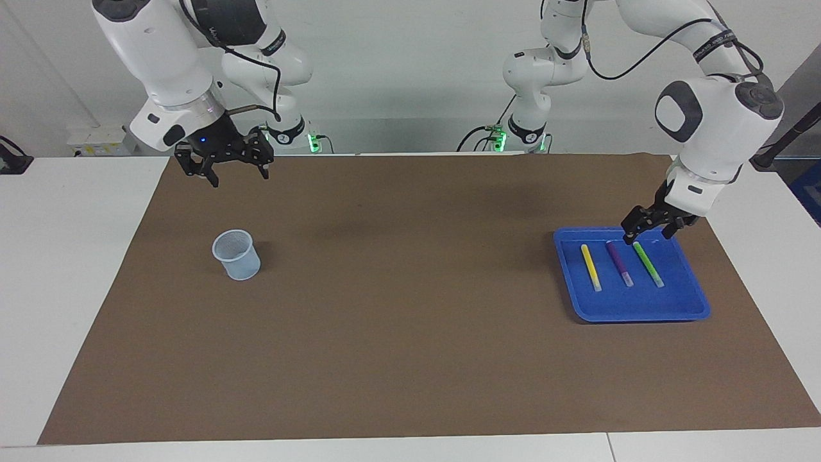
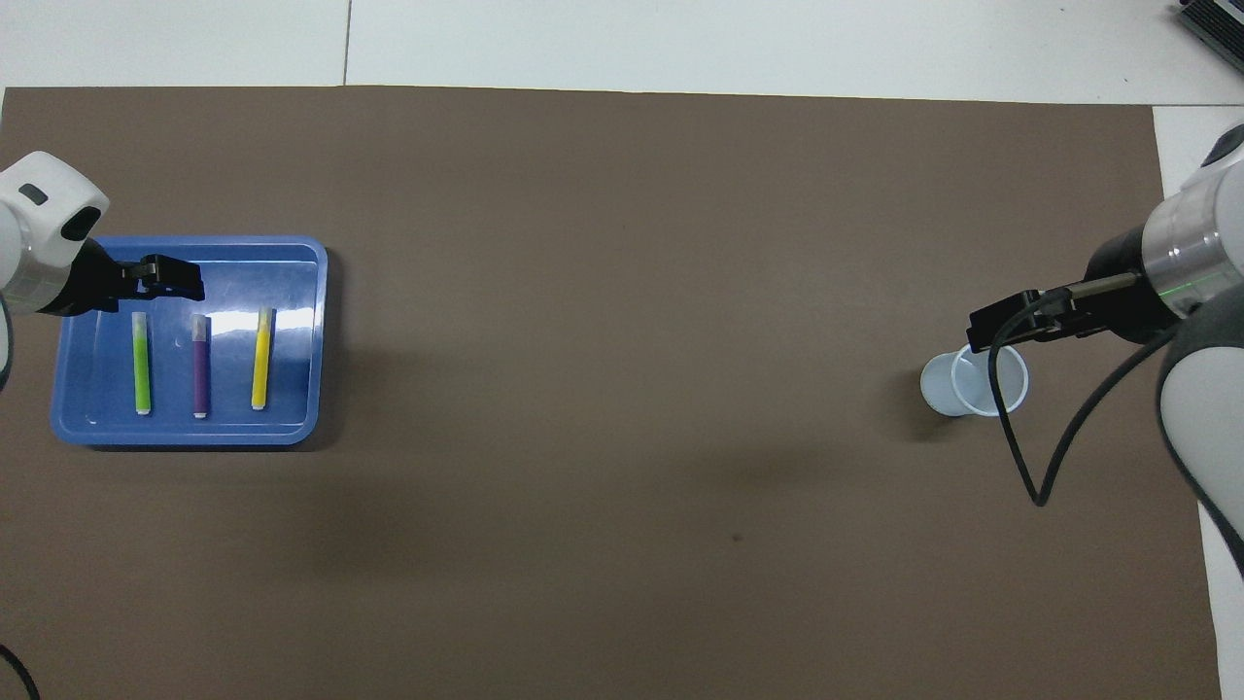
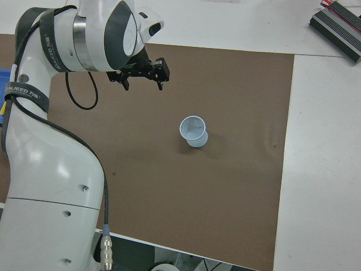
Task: Transfer and insert pens with both arms
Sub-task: 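Move the left gripper over the yellow pen while the right gripper nears the cup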
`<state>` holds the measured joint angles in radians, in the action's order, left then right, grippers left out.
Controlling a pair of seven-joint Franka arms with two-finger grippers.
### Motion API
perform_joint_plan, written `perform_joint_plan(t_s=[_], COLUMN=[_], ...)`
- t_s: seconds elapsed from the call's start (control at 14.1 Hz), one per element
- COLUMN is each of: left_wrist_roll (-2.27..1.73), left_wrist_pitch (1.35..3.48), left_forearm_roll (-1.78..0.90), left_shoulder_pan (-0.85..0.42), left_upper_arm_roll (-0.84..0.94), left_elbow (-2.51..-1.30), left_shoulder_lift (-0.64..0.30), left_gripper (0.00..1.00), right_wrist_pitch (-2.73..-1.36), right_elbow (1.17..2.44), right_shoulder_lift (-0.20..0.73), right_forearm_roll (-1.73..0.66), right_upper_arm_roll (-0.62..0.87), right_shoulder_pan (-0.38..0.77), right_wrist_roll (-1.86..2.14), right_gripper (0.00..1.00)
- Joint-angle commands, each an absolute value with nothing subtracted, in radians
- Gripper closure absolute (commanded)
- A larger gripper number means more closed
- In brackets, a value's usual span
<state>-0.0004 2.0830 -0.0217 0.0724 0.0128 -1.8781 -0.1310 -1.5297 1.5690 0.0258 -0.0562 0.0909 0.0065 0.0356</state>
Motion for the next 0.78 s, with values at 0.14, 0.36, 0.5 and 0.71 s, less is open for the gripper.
perform_joint_plan(t_s=[0.14,0.36,0.5,0.71], left_wrist_roll=[0.015,0.015,0.015,0.014], left_wrist_pitch=[2.172,2.226,2.256,2.298], left_forearm_roll=[-0.02,-0.02,-0.02,-0.02], left_shoulder_pan=[0.069,0.064,0.064,0.052], left_upper_arm_roll=[0.017,0.018,0.018,0.02], left_elbow=[-1.91,-1.93,-1.944,-1.944], left_shoulder_lift=[-0.178,-0.213,-0.224,-0.27], left_gripper=[0.02,0.03,0.03,0.04], right_wrist_pitch=[-1.552,-1.568,-1.574,-1.606], right_elbow=[1.606,1.617,1.627,1.675], right_shoulder_lift=[0.003,-0.002,-0.005,-0.028], right_forearm_roll=[-0.11,-0.149,-0.184,-0.257], right_upper_arm_roll=[0.1,0.098,0.1,0.1], right_shoulder_pan=[0.0,-0.002,0.002,0.002], right_wrist_roll=[0.018,-0.003,-0.038,-0.119], right_gripper=[0.0,0.0,0.0,0.0])
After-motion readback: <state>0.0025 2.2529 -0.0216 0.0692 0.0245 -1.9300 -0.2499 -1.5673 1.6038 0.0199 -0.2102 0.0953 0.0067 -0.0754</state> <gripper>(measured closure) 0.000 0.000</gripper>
